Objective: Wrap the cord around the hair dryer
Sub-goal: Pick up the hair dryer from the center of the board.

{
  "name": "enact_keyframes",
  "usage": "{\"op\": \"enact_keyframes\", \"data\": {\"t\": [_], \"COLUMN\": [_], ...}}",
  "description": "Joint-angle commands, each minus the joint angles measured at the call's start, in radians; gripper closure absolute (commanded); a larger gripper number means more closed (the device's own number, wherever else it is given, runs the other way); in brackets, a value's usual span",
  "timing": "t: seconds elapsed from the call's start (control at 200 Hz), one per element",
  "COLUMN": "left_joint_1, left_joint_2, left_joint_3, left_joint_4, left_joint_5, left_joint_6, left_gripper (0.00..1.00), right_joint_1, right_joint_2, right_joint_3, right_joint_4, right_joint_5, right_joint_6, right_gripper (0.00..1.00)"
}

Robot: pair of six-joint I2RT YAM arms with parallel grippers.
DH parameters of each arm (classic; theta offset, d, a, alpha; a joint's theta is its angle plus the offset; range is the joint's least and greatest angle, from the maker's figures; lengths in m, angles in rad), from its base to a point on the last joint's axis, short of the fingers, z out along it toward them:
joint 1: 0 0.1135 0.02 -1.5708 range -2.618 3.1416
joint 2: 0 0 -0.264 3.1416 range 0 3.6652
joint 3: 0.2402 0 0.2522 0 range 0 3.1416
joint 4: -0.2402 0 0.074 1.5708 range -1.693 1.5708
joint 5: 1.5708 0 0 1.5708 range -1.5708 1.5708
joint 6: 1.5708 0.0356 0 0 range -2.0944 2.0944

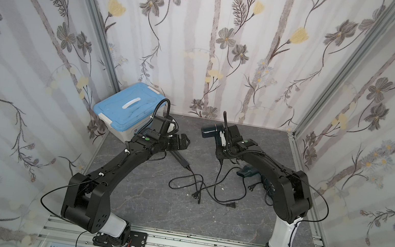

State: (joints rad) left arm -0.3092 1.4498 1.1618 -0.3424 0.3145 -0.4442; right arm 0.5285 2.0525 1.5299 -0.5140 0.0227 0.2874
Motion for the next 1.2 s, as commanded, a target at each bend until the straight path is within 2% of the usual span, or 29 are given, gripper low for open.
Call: {"op": "enact_keyframes", "data": {"t": [0.0, 0.18, 0.31, 0.49, 0.594, 0.689, 0.914, 1.074, 1.194], "left_joint_1": [0.029, 0.092, 0.141, 0.148, 0.139, 0.118, 0.041, -0.005, -0.032], "left_joint_2": [-0.012, -0.031, -0.026, 0.021, 0.046, 0.065, 0.093, 0.101, 0.103], "left_joint_3": [0.018, 0.054, 0.094, 0.158, 0.214, 0.266, 0.308, 0.325, 0.338], "left_joint_4": [-0.006, 0.012, 0.024, 0.004, -0.118, -0.250, -0.371, -0.379, -0.371], "left_joint_5": [0.051, 0.241, 0.426, 0.715, 0.822, 0.861, 0.829, 0.802, 0.801], "left_joint_6": [0.030, 0.087, 0.123, 0.203, 0.324, 0.441, 0.551, 0.560, 0.548], "left_gripper": [0.00, 0.00, 0.00, 0.00, 0.00, 0.00, 0.00, 0.01, 0.08], "right_joint_1": [0.000, 0.012, 0.043, 0.076, 0.095, 0.105, 0.126, 0.134, 0.145], "right_joint_2": [-0.085, -0.241, -0.386, -0.538, -0.581, -0.602, -0.603, -0.590, -0.566], "right_joint_3": [-0.044, -0.173, -0.328, -0.466, -0.496, -0.495, -0.436, -0.401, -0.376], "right_joint_4": [0.125, 0.158, 0.257, 0.335, 0.341, 0.336, 0.283, 0.248, 0.229], "right_joint_5": [0.015, 0.048, 0.064, 0.005, -0.046, -0.091, -0.210, -0.251, -0.237], "right_joint_6": [-0.127, -0.310, -0.453, -0.617, -0.700, -0.755, -0.831, -0.863, -0.875], "right_gripper": [1.00, 1.00, 1.00, 1.00, 1.00, 1.00, 1.00, 1.00, 1.00]}}
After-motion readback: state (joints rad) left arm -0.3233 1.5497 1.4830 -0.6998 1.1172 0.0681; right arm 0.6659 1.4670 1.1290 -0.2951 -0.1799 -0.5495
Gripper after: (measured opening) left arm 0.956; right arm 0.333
